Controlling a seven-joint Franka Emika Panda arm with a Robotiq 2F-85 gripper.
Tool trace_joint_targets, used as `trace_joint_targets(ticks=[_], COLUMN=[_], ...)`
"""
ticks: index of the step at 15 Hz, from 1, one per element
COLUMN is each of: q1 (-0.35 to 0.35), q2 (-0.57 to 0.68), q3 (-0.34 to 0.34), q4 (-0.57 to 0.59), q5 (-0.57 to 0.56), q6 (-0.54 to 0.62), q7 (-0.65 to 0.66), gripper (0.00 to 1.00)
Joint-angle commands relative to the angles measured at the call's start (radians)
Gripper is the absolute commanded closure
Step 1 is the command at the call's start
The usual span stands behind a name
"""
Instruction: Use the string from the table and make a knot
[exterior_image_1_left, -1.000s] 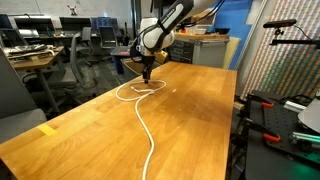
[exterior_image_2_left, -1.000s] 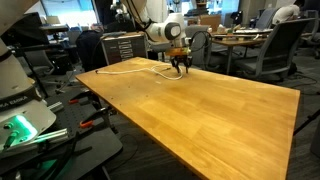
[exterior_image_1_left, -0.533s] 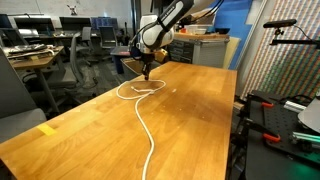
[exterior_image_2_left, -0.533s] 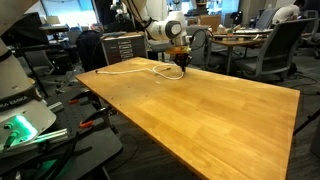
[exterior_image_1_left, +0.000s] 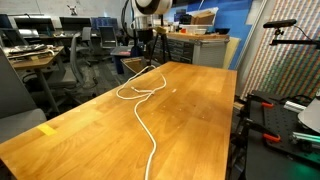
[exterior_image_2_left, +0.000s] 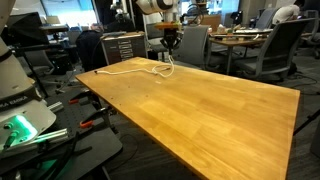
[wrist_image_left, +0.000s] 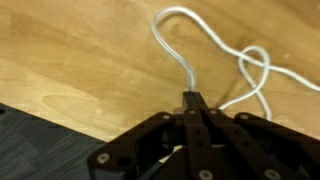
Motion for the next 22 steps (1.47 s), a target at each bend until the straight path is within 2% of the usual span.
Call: trace_joint_targets(ticks=[1,3,6,9,12,13,15,19,20,21,22], q1=[0.025,0.042,0.064,0.065,0.076,0.071,0.065,0.034,0.047,0.043,0.043], q2=[-0.118,-0.124,-0.109,-0.124,-0.105,-0.104,-0.105,-0.138,-0.095,-0.095,-0.093], q3=[0.037,0.054,0.063,0.075,0.055,0.050,0.030,0.025,0.022,0.021,0.021], q4=[-0.087,-0.089,-0.088,-0.110,-0.093,-0.097,-0.102,-0.151,-0.104,-0.105,-0.105], q5=[0.043,0.062,0.086,0.131,0.111,0.109,0.109,0.153,0.126,0.127,0.127], q6=[-0.227,-0.344,-0.438,-0.472,-0.494,-0.474,-0.413,-0.157,-0.245,-0.231,-0.235], q7=[-0.028,-0.026,-0.009,-0.025,0.004,0.007,0.036,0.047,0.039,0.039,0.039], gripper=[1.00,1.00,1.00,1.00,1.00,0.74,0.65,0.34,0.27,0.44,0.37])
